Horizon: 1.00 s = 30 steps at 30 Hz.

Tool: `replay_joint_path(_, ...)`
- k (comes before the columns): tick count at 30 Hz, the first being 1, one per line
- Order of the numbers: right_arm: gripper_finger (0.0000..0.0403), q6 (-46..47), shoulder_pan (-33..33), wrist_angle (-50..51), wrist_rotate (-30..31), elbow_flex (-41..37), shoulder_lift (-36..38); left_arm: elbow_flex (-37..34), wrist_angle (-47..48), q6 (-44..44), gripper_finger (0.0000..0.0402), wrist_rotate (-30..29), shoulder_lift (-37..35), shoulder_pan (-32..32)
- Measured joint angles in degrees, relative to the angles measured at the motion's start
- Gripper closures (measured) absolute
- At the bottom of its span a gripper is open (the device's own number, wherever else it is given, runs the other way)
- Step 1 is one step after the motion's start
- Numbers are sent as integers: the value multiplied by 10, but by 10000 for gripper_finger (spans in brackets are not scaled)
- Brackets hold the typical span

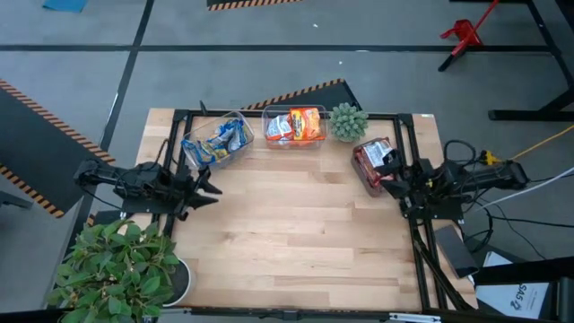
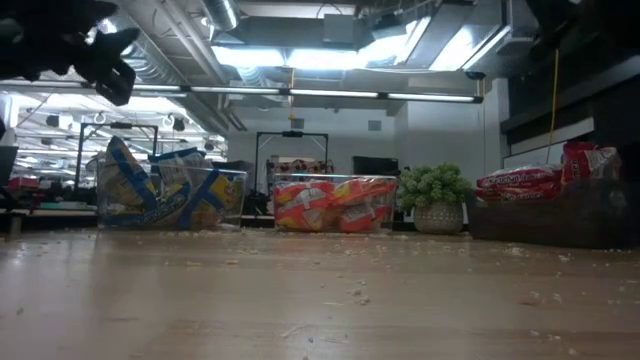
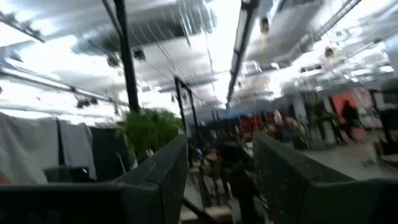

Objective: Sort Maruchan noodles
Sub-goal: Return to Home Position

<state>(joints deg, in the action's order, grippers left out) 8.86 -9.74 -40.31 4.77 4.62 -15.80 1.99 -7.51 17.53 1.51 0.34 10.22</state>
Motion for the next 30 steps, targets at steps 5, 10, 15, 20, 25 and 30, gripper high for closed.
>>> replay_joint_path(5,233,-3,0,109,7,-2,55,-16,35,21,274,36,0,0)
replay_joint_path(10,233,-4,0,132,40,-31,80,-16,41,-23,274,10,-1,0)
replay_joint_path(15,233,1,0,170,96,-42,87,-16,47,-31,274,15,0,0)
replay_joint_path(20,233,1,0,222,112,-42,87,-16,41,-32,274,-14,0,0)
replay_joint_path(25,233,2,0,263,111,-42,87,-16,41,-30,274,-51,0,0)
replay_joint_path(30,233,2,0,284,111,-42,87,-16,41,-31,274,-50,0,0)
